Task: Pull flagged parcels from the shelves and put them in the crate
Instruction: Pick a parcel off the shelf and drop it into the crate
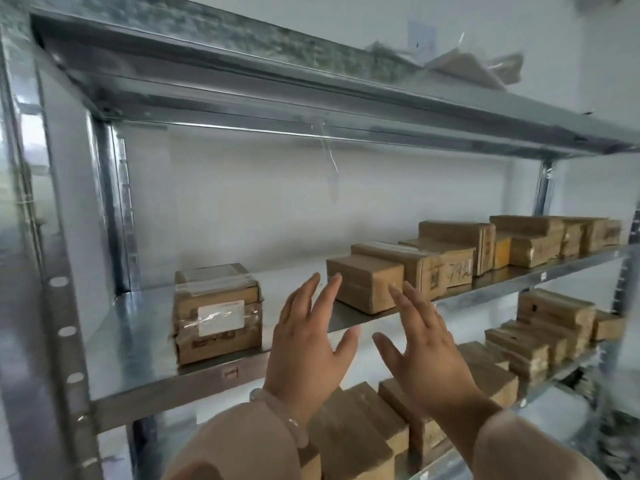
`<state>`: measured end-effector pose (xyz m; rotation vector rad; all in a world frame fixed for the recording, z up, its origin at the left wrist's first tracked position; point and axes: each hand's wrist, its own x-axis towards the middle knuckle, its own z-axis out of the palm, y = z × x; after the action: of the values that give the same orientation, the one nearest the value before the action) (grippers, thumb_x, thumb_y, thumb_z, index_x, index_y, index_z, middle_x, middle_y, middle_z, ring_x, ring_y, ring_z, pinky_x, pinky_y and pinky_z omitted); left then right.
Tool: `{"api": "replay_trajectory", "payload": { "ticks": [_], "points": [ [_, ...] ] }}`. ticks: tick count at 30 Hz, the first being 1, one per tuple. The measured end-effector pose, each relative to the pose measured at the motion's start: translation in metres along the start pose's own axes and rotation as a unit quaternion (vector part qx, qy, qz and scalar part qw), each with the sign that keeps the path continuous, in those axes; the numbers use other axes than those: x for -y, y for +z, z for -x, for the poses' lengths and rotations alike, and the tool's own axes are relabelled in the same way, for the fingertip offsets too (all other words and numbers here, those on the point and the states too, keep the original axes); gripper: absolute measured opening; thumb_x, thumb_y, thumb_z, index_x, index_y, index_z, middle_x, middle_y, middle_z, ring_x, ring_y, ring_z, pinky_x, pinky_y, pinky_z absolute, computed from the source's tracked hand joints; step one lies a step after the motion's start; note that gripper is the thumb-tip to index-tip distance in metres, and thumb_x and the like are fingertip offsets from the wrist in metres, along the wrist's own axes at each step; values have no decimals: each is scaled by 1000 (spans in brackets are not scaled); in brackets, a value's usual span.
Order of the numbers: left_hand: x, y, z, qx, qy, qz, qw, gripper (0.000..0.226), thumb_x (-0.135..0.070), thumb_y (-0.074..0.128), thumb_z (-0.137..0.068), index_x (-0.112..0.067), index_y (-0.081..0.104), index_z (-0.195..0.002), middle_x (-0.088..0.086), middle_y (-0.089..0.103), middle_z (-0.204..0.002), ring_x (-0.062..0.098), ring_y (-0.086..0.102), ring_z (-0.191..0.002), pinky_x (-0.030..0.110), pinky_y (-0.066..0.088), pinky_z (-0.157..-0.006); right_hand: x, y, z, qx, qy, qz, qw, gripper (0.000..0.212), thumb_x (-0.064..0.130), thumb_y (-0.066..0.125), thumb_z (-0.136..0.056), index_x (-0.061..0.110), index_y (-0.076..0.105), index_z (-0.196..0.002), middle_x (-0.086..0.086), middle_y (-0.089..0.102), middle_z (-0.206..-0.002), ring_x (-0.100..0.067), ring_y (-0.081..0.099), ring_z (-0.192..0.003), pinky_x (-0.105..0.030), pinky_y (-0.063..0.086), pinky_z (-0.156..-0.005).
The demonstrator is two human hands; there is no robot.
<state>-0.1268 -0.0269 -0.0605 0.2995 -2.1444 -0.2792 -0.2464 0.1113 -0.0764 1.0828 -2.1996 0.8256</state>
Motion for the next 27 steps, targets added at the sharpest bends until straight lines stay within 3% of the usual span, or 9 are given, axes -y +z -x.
{"api": "replay_trajectory", "payload": {
  "ticks": [4,9,12,14,17,19,22,24,27],
  "points": [
    [4,34,-38,36,-27,71,996,70,-57,48,-88,-51,10,-146,-17,13,-157,4,8,-143,34,25,-116,-17,14,-39,-4,42,-48,998,67,49,46,-93,31,17,-151,6,15,-159,-14,17,-145,-34,22,-114],
    [9,62,-80,83,-59,114,988,68,-54,52,-89,-54,14,-145,-19,7,-158,5,2,-145,37,21,-119,-37,21,-77,-10,90,-151,984,58,42,48,-95,37,24,-147,7,32,-150,-15,30,-138,-33,27,-110],
    [7,77,-93,112,-66,93,987,64,-55,52,-89,-55,19,-144,-20,5,-157,12,7,-146,36,25,-116,-48,25,-88,-2,92,-178,980,56,40,49,-95,35,28,-147,5,39,-146,-15,34,-134,-28,27,-105],
    [7,83,-93,118,-62,61,989,62,-53,53,-89,-51,24,-144,-17,14,-155,15,19,-143,35,31,-115,-52,27,-90,0,79,-192,978,57,38,50,-95,32,29,-147,4,37,-148,-14,30,-137,-26,23,-106],
    [10,83,-87,71,-45,18,996,56,-52,53,-88,-49,33,-140,-14,29,-149,12,33,-136,26,36,-108,-51,30,-94,10,80,-239,968,58,40,50,-94,35,28,-147,6,31,-152,-13,25,-140,-29,22,-109],
    [11,80,-83,38,-56,-1,998,50,-59,48,-85,-48,40,-133,-15,37,-144,8,38,-129,15,33,-100,-52,32,-98,34,90,-288,953,60,42,50,-94,36,25,-148,5,35,-149,-14,32,-136,-33,30,-110],
    [7,73,-82,18,-105,-8,994,46,-72,34,-80,-50,46,-118,-24,46,-120,-8,45,-104,-1,31,-77,-54,34,-104,81,83,-361,925,61,47,48,-94,41,22,-148,9,37,-146,-13,40,-131,-40,40,-108],
    [4,68,-85,9,-156,5,988,54,-83,23,-72,-50,46,-108,-29,48,-106,-10,48,-95,1,34,-65,-54,34,-106,82,44,-389,916,55,46,50,-93,43,28,-144,17,37,-141,-5,40,-127,-39,44,-105],
    [0,62,-93,13,-268,138,954,66,-93,26,-61,-50,44,-107,-22,59,-104,-2,60,-91,13,48,-71,-50,32,-107,36,-66,-420,905,42,36,55,-93,37,45,-134,20,41,-133,2,39,-125,-32,45,-103]
  ]
}}
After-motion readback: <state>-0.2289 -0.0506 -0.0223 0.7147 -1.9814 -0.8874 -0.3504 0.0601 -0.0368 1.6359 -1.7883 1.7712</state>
